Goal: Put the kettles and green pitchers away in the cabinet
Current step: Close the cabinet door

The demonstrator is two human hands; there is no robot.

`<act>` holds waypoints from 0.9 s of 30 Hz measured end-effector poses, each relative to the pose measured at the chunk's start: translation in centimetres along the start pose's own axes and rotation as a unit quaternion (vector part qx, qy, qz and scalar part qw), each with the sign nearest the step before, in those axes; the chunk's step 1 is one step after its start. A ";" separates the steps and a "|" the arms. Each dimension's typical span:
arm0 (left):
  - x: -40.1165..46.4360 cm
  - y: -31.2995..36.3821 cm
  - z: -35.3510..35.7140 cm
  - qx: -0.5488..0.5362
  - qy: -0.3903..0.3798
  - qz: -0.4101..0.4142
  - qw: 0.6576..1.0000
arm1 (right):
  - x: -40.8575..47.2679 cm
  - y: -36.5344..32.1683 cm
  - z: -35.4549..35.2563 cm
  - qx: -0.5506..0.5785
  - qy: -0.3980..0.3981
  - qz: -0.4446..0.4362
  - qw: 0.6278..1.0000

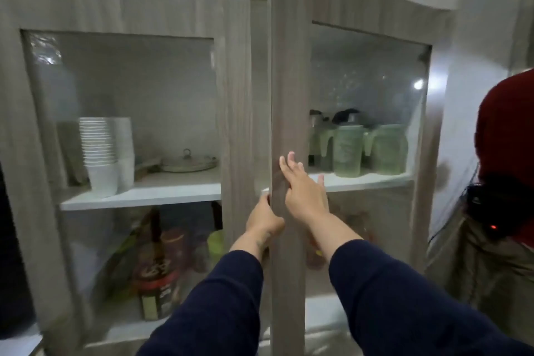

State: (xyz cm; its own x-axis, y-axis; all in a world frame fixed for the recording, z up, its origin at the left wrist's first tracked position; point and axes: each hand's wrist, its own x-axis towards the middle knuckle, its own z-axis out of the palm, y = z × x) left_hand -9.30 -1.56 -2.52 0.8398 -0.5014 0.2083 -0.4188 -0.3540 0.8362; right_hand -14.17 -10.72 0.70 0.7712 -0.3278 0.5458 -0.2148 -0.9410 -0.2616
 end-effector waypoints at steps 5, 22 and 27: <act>7.2 -3.1 -0.3 -0.006 0.028 0.004 1.000 | 5.5 0.6 5.2 -0.040 0.040 -0.032 0.998; 20.6 -10.2 -3.0 0.482 0.317 0.277 0.769 | 17.7 4.5 16.6 -0.112 0.251 -0.127 0.953; 21.3 -10.9 -2.6 0.471 0.361 0.289 0.751 | 17.7 3.9 17.3 -0.090 0.290 -0.119 0.945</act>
State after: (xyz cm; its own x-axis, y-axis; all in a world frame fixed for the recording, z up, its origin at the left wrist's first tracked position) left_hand 14.04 -6.31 -5.93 0.2499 -0.3480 0.9036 -0.5594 -0.8136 -0.1586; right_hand 9.00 -18.70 -4.41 0.3627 -0.0463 0.9307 -0.2151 -0.9760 0.0352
